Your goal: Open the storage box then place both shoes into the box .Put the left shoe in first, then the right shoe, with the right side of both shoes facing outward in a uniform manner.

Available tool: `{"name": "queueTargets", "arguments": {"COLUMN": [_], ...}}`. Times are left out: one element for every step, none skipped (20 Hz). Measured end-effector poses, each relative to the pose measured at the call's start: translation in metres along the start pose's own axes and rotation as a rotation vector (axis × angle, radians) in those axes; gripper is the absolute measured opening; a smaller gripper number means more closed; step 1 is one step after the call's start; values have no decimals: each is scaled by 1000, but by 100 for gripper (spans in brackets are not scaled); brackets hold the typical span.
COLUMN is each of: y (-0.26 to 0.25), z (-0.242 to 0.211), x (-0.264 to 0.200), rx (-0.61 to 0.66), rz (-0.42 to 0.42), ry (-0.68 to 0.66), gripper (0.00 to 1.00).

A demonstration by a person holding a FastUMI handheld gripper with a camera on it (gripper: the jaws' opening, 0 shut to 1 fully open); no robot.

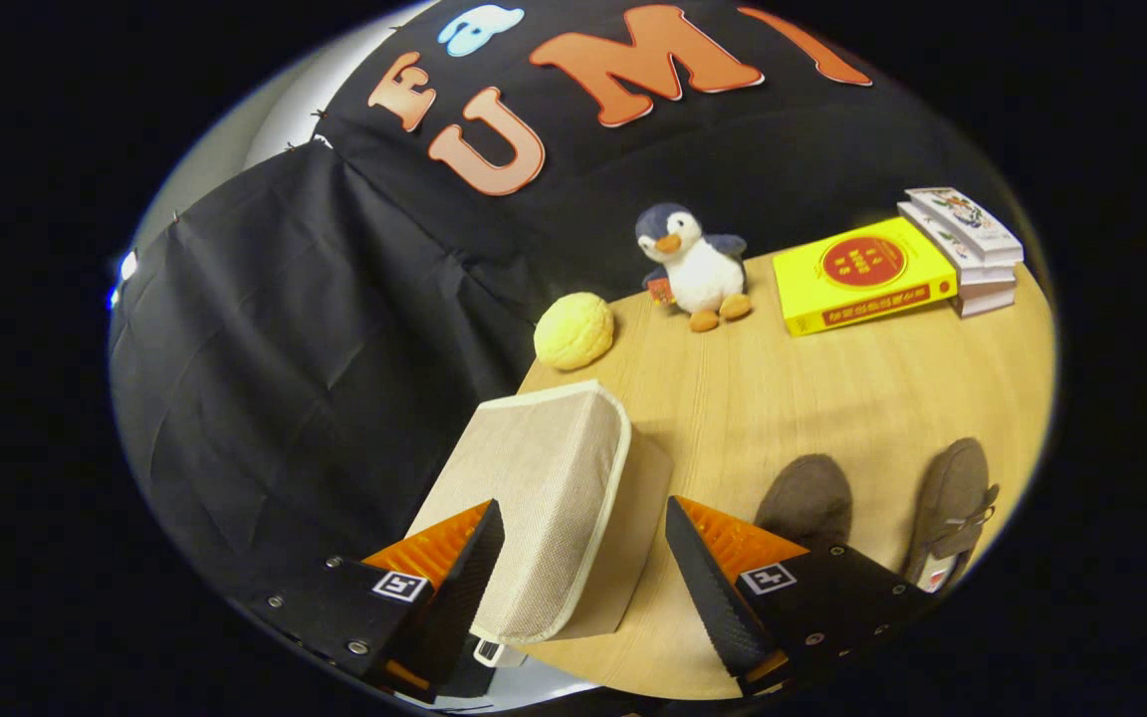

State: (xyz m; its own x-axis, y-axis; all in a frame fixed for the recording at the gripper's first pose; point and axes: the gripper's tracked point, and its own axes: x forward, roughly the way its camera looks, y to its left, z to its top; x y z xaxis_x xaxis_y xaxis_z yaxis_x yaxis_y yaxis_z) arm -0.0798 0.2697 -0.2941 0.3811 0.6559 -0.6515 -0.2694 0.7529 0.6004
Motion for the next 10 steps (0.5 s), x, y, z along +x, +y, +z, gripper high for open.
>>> {"name": "queueTargets", "arguments": {"y": [1,2,2,3,5,6,7,5,9,8], "z": [-7,-13,-19,-25,-32,-36,-41,-46,-47,-47], "x": [8,16,23,28,35,41,45,51,51,50], "rx": [9,13,22,37,61,89,122,158,204,228], "rz": [9,19,25,38,49,62,82,86,109,114], "ry": [24,45,67,85,101,117,131,151,150,147], "gripper": [98,98,98,98,98,98,97,97,97,97]}}
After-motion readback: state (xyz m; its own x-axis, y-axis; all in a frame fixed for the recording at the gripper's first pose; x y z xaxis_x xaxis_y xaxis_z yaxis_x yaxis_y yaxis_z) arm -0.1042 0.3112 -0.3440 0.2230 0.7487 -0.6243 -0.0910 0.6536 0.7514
